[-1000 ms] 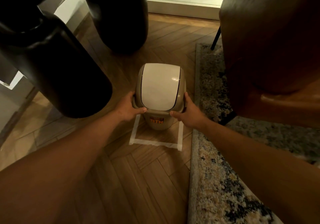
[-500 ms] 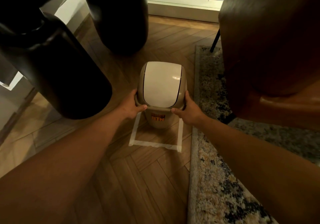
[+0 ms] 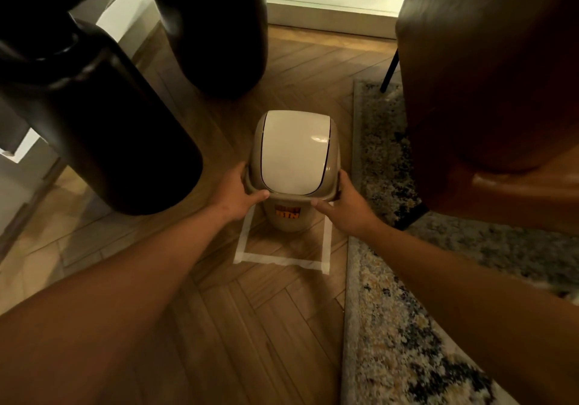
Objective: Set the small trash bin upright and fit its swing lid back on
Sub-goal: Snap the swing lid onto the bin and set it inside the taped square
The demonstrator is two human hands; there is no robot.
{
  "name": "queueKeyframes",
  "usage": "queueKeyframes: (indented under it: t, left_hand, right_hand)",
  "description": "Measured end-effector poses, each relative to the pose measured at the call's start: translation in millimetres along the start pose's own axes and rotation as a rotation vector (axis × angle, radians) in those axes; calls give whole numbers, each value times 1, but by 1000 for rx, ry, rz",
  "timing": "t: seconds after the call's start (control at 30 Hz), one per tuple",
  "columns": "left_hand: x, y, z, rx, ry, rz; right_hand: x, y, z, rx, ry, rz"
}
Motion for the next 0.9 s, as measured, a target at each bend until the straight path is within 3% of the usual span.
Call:
queueKeyframes:
  t: [0.23,0.9]
  left_hand:
    - [10,0,0,13,-7,36]
    - [28,-1,8,50,-13,145]
  right_hand:
    - [-3,17,-7,-67,0,-150]
    - [-7,1,3,-114,29,-214]
Point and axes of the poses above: each hand's wrist, its own z-axis towards the middle knuckle, its own y-axis out of the back of the hand, x = y × z, the point moved 3 cm from there along z, towards the middle knuckle, and after that the axes turned 12 degrees about -z, right-handed, at the moved point
